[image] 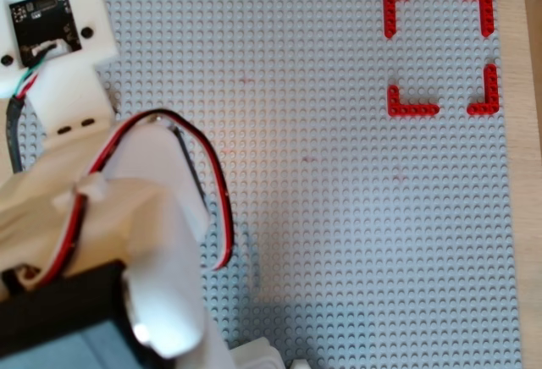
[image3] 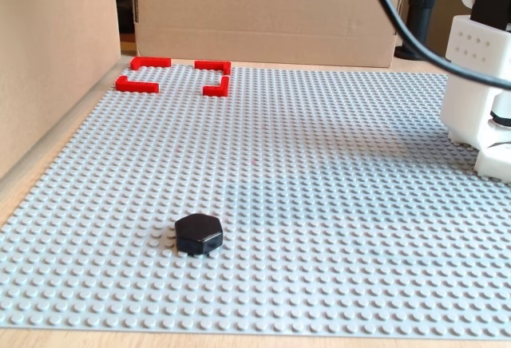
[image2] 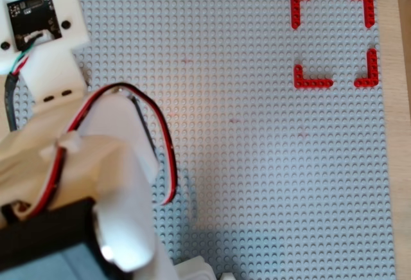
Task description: Grab the Lego and store it in red box
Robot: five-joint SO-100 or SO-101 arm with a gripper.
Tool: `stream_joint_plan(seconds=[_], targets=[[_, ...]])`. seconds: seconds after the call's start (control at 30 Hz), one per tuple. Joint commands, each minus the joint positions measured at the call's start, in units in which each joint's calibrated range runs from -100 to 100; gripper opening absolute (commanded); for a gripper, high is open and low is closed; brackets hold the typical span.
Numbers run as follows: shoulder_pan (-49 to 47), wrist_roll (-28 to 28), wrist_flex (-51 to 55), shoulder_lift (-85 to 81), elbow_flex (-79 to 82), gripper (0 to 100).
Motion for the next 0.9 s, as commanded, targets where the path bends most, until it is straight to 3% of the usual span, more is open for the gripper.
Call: stream_joint_plan(seconds=[0.0,0.87], targets=[[-0.86,0.03,-3.79,6.12,-1.57,12],[-8.0,1.28,-22.82,35.78,-3.03,13]])
